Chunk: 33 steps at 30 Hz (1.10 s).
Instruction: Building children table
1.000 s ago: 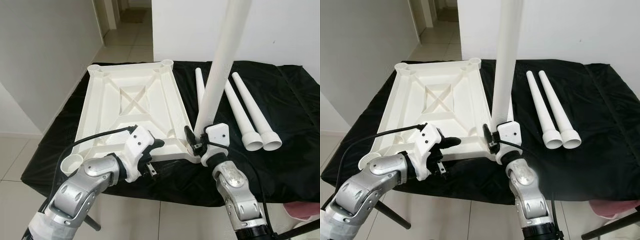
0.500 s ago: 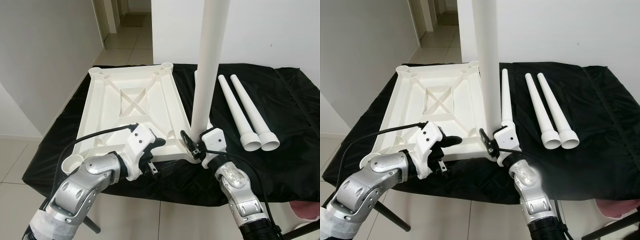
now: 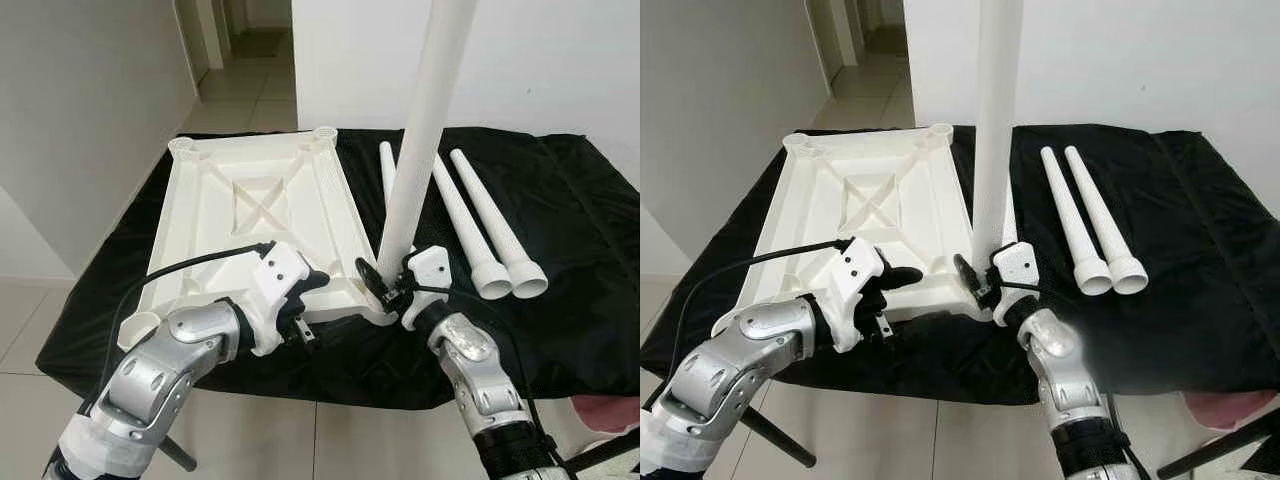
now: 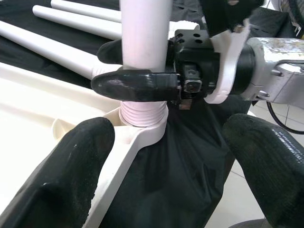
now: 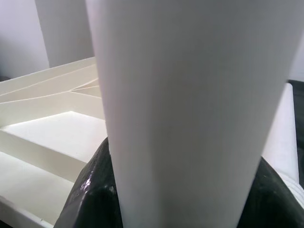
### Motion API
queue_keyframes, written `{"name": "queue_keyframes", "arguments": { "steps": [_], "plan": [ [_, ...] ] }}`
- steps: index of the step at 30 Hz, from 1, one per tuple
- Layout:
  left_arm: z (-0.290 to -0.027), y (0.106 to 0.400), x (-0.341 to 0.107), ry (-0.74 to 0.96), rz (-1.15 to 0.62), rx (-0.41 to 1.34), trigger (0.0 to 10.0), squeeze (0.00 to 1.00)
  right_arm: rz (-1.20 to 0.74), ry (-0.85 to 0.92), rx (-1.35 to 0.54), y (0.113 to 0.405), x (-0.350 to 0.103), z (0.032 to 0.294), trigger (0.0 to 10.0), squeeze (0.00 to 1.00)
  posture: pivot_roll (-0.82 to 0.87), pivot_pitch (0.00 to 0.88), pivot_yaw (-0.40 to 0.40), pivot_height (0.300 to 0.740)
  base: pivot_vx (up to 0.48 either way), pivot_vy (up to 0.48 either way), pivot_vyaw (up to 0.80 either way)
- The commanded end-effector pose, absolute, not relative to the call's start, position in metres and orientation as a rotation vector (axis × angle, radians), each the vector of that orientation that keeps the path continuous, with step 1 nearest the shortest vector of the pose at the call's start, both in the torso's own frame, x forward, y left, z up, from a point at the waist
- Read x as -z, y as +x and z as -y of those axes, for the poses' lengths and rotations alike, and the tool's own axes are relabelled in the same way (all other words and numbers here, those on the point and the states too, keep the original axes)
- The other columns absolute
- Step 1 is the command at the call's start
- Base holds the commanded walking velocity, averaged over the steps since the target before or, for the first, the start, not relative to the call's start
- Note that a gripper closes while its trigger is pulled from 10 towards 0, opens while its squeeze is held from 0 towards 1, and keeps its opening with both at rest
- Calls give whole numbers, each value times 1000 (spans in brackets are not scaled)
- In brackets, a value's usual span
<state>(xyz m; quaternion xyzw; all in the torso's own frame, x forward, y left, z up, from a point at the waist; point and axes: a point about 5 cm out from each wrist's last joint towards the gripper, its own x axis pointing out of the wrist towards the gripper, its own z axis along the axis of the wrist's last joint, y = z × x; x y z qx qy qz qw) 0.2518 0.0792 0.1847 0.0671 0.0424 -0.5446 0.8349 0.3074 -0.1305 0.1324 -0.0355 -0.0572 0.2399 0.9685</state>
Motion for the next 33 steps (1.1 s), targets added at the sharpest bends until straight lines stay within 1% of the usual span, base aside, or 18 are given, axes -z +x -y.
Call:
{"name": "queue_keyframes", "arguments": {
  "steps": [1,8,15,18,19,20,22,24,25,27,29,31,33],
  "plan": [
    [-82,255,-186,150,-94,1121,10000,0,-50,-20,-461,303,-102,134,10000,0,-54,51,55,740,0,0,0],
    [-83,255,-186,151,-97,1116,10000,0,-91,54,-423,307,-100,133,10000,0,-51,51,55,740,0,0,0],
    [-82,255,-186,150,-99,1115,10000,0,-41,42,-399,308,-106,129,10000,0,-50,54,51,740,0,0,0],
    [-83,255,-186,151,-99,1111,10000,0,28,48,-323,305,-113,124,10000,0,-51,53,48,740,0,0,0],
    [-83,255,-186,151,-99,1111,10000,0,28,48,-323,305,-113,124,10000,0,-51,53,48,740,0,0,0],
    [-82,255,-185,150,-99,1111,10000,0,40,77,-208,303,-115,121,10000,0,-52,51,48,740,0,0,0],
    [-82,255,-185,150,-99,1111,10000,0,40,77,-208,303,-115,121,10000,0,-52,51,48,740,0,0,0],
    [-81,255,-185,149,-97,1112,10000,0,3,87,-40,302,-110,118,10000,0,-52,51,48,740,0,0,0],
    [-81,255,-185,149,-97,1112,10000,0,3,87,-40,302,-110,118,10000,0,-52,51,48,740,0,0,0],
    [-81,255,-186,151,-95,1112,10000,0,-30,117,96,301,-106,116,10000,0,-52,51,48,740,0,0,0],
    [-81,255,-185,152,-95,1110,10000,0,-24,136,112,301,-108,111,10000,0,-43,39,37,740,0,0,0],
    [-81,256,-185,152,-96,1108,10000,0,10,159,83,303,-115,103,10000,0,-41,33,37,740,0,0,0],
    [-81,255,-185,151,-98,1110,10000,0,37,151,68,304,-119,104,10000,0,-41,33,37,740,0,0,0]
  ]
}}
